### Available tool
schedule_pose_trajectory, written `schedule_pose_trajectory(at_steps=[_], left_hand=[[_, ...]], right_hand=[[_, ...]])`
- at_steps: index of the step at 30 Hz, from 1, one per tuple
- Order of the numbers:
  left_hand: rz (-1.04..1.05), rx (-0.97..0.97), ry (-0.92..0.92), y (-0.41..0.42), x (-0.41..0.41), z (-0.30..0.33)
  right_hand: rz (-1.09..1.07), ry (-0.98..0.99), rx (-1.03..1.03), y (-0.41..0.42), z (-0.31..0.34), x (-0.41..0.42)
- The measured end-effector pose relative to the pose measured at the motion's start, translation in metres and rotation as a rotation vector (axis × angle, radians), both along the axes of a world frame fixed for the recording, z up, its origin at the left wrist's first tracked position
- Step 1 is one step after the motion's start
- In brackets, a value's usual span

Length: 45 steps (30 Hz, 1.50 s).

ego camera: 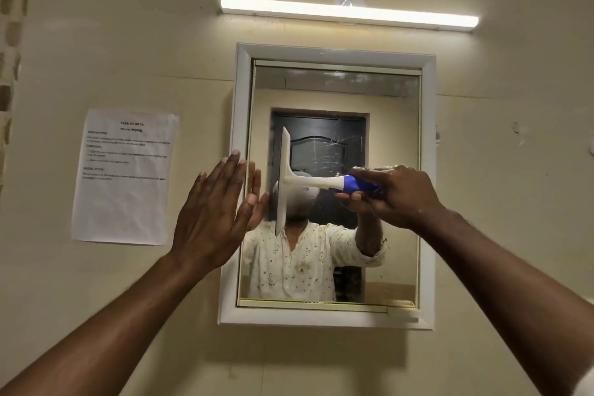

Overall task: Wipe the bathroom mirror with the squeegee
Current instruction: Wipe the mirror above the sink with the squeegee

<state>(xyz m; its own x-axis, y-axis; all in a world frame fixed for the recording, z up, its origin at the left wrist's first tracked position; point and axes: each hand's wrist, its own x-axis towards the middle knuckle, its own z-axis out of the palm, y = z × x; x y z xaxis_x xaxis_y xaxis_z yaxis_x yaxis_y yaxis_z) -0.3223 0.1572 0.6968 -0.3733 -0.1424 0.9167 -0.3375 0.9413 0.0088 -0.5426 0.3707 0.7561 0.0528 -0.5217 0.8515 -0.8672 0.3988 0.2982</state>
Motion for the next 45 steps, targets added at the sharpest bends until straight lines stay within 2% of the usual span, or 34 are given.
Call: schedule_pose_trajectory(at_steps=[7, 11, 22, 30, 45], left_hand=[[-0.054, -0.019, -0.01, 0.016, -0.02, -0.005], [-0.072, -0.041, 0.003, 0.022, -0.038, -0.006], [-0.153, -0.076, -0.034, 0.071, -0.083, -0.003], [-0.195, -0.062, -0.043, 0.098, -0.097, -0.006], [-0.152, -0.054, -0.05, 0.09, -0.08, -0.012]], right_hand=[[0.02, -0.023, -0.057, 0.058, -0.006, -0.025], [-0.121, -0.037, -0.069, 0.091, -0.013, -0.048], [-0.258, -0.081, -0.115, 0.174, -0.027, -0.075], [-0.267, -0.104, -0.087, 0.179, -0.025, -0.073], [-0.241, -0.079, -0.07, 0.188, -0.021, -0.085]])
